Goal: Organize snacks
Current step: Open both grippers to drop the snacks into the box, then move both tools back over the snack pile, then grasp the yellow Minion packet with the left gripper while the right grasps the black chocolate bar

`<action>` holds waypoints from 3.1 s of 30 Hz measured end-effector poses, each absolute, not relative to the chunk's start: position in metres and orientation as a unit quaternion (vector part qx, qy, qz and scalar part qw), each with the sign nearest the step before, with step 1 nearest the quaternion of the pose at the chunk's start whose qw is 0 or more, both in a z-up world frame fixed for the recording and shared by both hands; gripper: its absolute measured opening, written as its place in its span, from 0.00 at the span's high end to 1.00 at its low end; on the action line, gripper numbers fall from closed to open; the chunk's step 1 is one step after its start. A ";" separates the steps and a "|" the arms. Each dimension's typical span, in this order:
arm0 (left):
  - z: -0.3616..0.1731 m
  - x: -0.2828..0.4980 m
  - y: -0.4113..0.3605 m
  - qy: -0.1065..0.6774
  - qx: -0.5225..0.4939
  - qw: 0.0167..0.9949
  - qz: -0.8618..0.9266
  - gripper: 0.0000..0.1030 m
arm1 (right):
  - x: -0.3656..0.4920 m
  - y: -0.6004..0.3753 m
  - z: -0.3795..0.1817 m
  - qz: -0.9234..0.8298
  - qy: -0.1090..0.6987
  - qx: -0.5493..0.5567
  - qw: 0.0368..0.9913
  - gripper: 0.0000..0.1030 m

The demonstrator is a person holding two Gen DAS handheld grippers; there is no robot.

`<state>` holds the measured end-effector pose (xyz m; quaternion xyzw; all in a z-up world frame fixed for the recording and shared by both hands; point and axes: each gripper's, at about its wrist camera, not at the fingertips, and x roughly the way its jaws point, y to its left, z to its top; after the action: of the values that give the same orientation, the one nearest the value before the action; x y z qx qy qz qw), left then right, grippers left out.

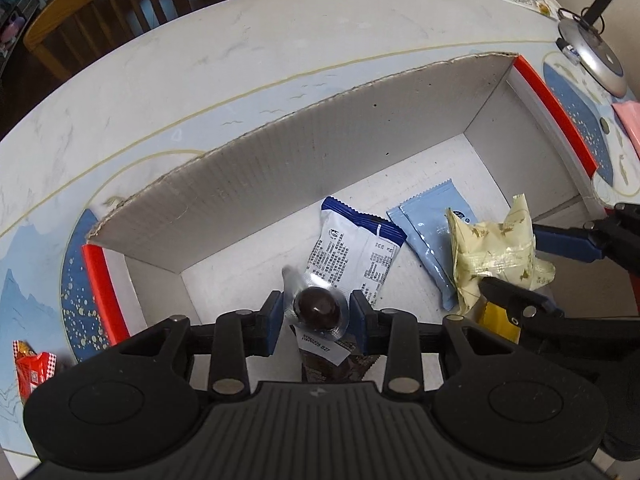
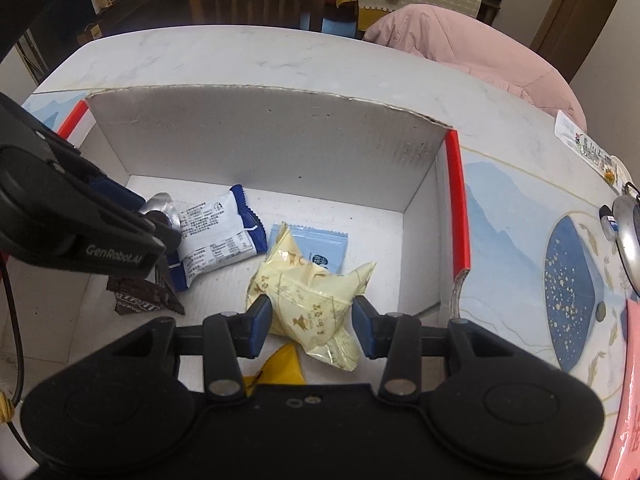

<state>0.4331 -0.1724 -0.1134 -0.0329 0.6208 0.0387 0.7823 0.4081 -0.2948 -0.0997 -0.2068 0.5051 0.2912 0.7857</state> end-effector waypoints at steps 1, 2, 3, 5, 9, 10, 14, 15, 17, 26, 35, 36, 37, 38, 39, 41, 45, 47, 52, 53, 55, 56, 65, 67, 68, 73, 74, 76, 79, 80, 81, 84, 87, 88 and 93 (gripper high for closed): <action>-0.114 0.433 -0.172 0.622 -0.035 0.782 0.039 0.59 | 0.408 -0.295 -0.100 0.291 0.505 -0.206 0.786 0.58; -0.113 0.432 -0.171 0.619 -0.035 0.783 0.039 0.56 | 0.408 -0.296 -0.099 0.290 0.505 -0.205 0.787 0.57; -0.111 0.431 -0.171 0.617 -0.036 0.785 0.039 0.55 | 0.408 -0.296 -0.099 0.290 0.504 -0.204 0.788 0.56; -0.108 0.428 -0.171 0.612 -0.040 0.789 0.035 0.55 | 0.407 -0.298 -0.096 0.286 0.502 -0.200 0.791 0.55; -0.097 0.419 -0.169 0.598 -0.052 0.799 0.028 0.55 | 0.404 -0.307 -0.085 0.286 0.496 -0.177 0.801 0.49; -0.093 0.416 -0.168 0.594 -0.054 0.802 0.027 0.55 | 0.403 -0.310 -0.081 0.286 0.495 -0.172 0.803 0.48; -0.080 0.403 -0.166 0.577 -0.058 0.814 0.021 0.55 | 0.395 -0.319 -0.066 0.282 0.490 -0.148 0.812 0.42; -0.076 0.399 -0.165 0.573 -0.059 0.817 0.019 0.55 | 0.393 -0.321 -0.062 0.282 0.488 -0.141 0.814 0.42; -0.068 0.391 -0.164 0.565 -0.062 0.823 0.015 0.55 | 0.387 -0.325 -0.053 0.282 0.483 -0.131 0.819 0.41; -0.031 0.353 -0.153 0.521 -0.078 0.850 -0.019 0.55 | 0.354 -0.329 -0.018 0.284 0.453 -0.098 0.840 0.33; -0.002 0.304 -0.130 0.477 -0.075 0.875 -0.036 0.55 | 0.317 -0.312 0.007 0.288 0.428 -0.064 0.854 0.24; 0.001 0.298 -0.127 0.472 -0.073 0.878 -0.038 0.55 | 0.311 -0.309 0.010 0.289 0.424 -0.060 0.856 0.21; 0.004 0.291 -0.123 0.467 -0.073 0.880 -0.039 0.55 | 0.307 -0.307 0.012 0.289 0.420 -0.056 0.858 0.20; 0.007 0.286 -0.118 0.463 -0.073 0.883 -0.039 0.55 | 0.301 -0.304 0.014 0.289 0.417 -0.052 0.860 0.19; 0.010 0.279 -0.113 0.458 -0.076 0.885 -0.039 0.55 | 0.296 -0.302 0.016 0.291 0.415 -0.048 0.861 0.19; 0.017 0.266 -0.103 0.448 -0.077 0.890 -0.043 0.55 | 0.285 -0.295 0.021 0.296 0.409 -0.039 0.862 0.17; 0.030 0.237 -0.079 0.420 -0.078 0.904 -0.038 0.38 | 0.263 -0.278 0.028 0.308 0.394 -0.030 0.866 0.16; 0.035 0.223 -0.066 0.405 -0.079 0.910 -0.034 0.36 | 0.251 -0.269 0.031 0.313 0.387 -0.029 0.867 0.15; 0.040 0.195 -0.033 0.385 -0.087 0.919 -0.019 0.30 | 0.227 -0.246 0.034 0.322 0.368 -0.026 0.872 0.02; 0.040 0.189 -0.027 0.381 -0.089 0.920 -0.016 0.29 | 0.224 -0.241 0.033 0.326 0.367 -0.024 0.871 0.02; 0.039 0.179 -0.015 0.377 -0.090 0.922 -0.010 0.29 | 0.217 -0.231 0.031 0.331 0.367 -0.023 0.869 0.01; 0.039 0.174 -0.009 0.375 -0.090 0.923 -0.008 0.29 | 0.214 -0.227 0.029 0.332 0.365 -0.025 0.869 0.01; 0.016 0.129 0.040 0.374 -0.111 0.920 0.016 0.20 | 0.184 -0.185 0.001 0.353 0.379 -0.029 0.855 0.00; 0.005 0.122 0.051 0.384 -0.122 0.915 0.031 0.20 | 0.176 -0.174 -0.007 0.348 0.382 -0.041 0.855 0.00; -0.001 0.119 0.057 0.390 -0.127 0.911 0.042 0.20 | 0.174 -0.169 -0.012 0.346 0.382 -0.048 0.856 0.00; -0.036 0.106 0.081 0.428 -0.160 0.883 0.106 0.20 | 0.171 -0.153 -0.035 0.341 0.396 -0.074 0.849 0.00; -0.043 0.105 0.085 0.437 -0.168 0.876 0.114 0.20 | 0.172 -0.150 -0.039 0.340 0.400 -0.080 0.847 0.00; -0.055 0.102 0.090 0.450 -0.186 0.864 0.127 0.20 | 0.175 -0.145 -0.048 0.338 0.410 -0.088 0.843 0.01; -0.069 0.098 0.092 0.461 -0.201 0.852 0.144 0.20 | 0.178 -0.136 -0.060 0.339 0.421 -0.104 0.835 0.02; -0.073 0.097 0.093 0.464 -0.205 0.848 0.150 0.20 | 0.179 -0.133 -0.062 0.341 0.426 -0.110 0.831 0.03; -0.077 0.096 0.093 0.468 -0.209 0.844 0.156 0.20 | 0.180 -0.131 -0.065 0.344 0.428 -0.113 0.828 0.03; -0.089 0.095 0.094 0.480 -0.222 0.831 0.173 0.20 | 0.184 -0.122 -0.071 0.354 0.432 -0.128 0.820 0.04; -0.099 0.093 0.093 0.487 -0.235 0.819 0.192 0.20 | 0.190 -0.111 -0.082 0.358 0.441 -0.151 0.809 0.09; -0.102 0.093 0.093 0.489 -0.240 0.814 0.200 0.20 | 0.192 -0.108 -0.086 0.356 0.442 -0.159 0.808 0.09; -0.114 0.093 0.089 0.496 -0.256 0.797 0.230 0.20 | 0.199 -0.095 -0.104 0.356 0.455 -0.196 0.792 0.16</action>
<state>0.0935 0.0888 -0.1139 -0.2562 0.4958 0.2305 0.7972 0.1988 -0.0953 -0.1041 -0.1965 0.4549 0.3563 0.7922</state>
